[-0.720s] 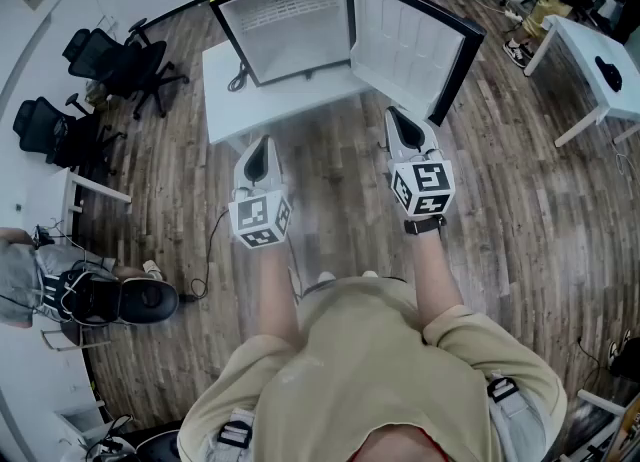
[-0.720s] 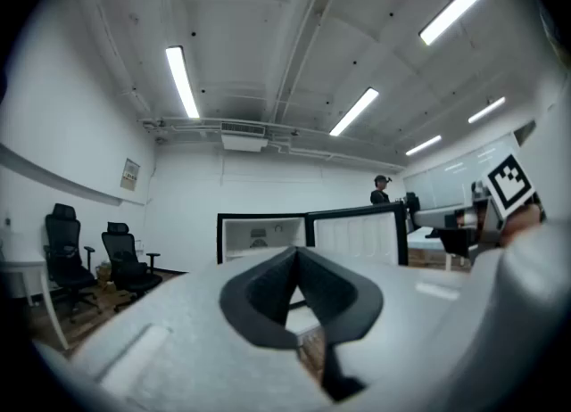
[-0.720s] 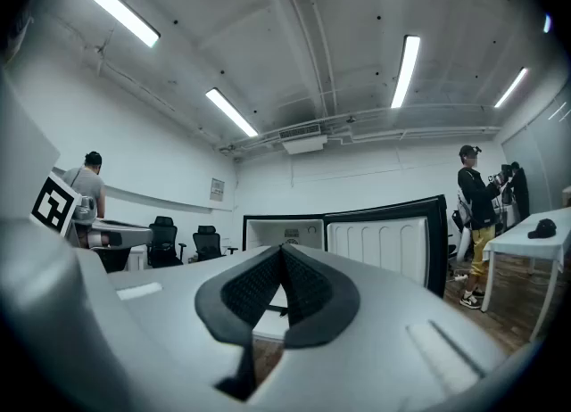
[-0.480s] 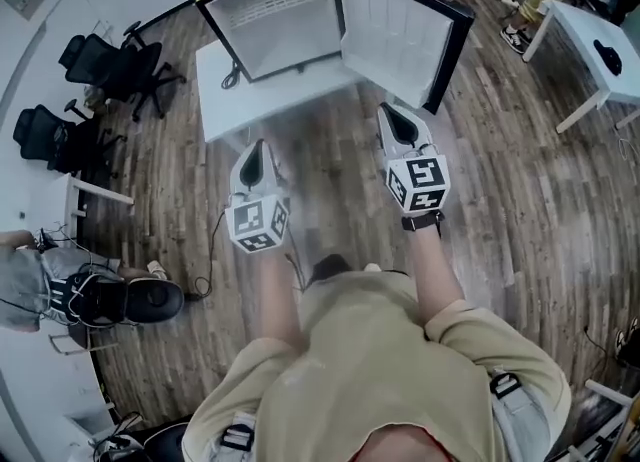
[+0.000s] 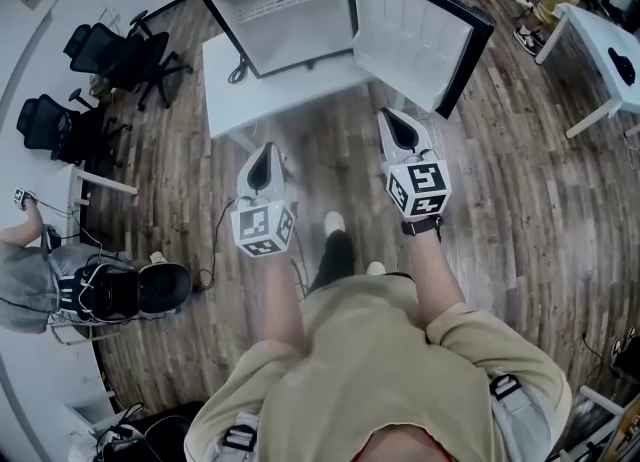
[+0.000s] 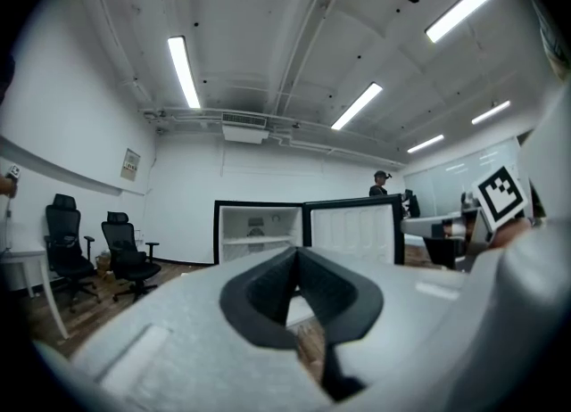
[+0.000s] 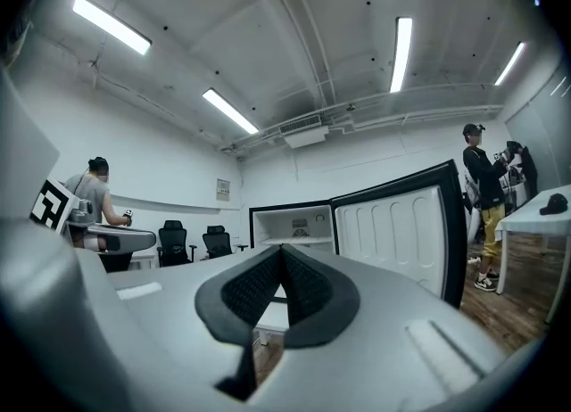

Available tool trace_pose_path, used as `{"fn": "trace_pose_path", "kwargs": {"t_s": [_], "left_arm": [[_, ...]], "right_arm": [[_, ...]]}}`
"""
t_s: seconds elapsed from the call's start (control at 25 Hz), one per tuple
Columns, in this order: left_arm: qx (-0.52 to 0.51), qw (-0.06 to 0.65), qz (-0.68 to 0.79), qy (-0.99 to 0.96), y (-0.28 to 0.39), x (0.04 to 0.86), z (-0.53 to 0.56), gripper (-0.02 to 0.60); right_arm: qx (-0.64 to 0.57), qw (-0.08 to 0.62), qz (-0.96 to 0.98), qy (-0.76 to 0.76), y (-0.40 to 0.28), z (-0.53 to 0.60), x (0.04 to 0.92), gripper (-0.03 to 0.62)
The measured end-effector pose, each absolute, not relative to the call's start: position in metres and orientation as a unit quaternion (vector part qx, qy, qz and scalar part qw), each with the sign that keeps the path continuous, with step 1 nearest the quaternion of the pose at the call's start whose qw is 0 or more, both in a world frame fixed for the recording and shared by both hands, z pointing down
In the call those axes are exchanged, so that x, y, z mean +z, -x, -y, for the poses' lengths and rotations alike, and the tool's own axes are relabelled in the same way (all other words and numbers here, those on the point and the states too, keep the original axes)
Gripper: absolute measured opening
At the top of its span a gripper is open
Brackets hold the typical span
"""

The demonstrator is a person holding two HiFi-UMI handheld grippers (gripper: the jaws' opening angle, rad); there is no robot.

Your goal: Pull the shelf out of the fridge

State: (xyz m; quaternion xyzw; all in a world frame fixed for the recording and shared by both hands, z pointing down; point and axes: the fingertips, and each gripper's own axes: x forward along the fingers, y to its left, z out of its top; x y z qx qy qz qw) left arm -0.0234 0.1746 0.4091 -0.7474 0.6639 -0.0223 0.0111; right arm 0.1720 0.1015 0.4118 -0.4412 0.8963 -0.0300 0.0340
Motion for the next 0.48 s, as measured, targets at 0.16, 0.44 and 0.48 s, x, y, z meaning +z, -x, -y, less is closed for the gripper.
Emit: {"fn": "trace_pose_path", "kwargs": {"t_s": [0.16,0.44,0.48], "left_arm": [[-0.012,0.005,-0.66,0.751,0.036,0.417,-0.147,0.0],[0.002,0.007,-0.646,0.763,0.063,0.404,-0.077,0.0],[0.003,0.007,-0.644,0.765,0.069,0.403,-0.067,0.0]], "right_arm": [[-0.026,0.023,-0.9,0.435,-0.151,-0.081,0.419,0.003],[-0.016,0.021,-0.894,0.448,-0.122,-0.027,0.404,0.003],[-0.014,0.02,-0.894,0.448,-0.115,-0.019,0.403,0.003]]}}
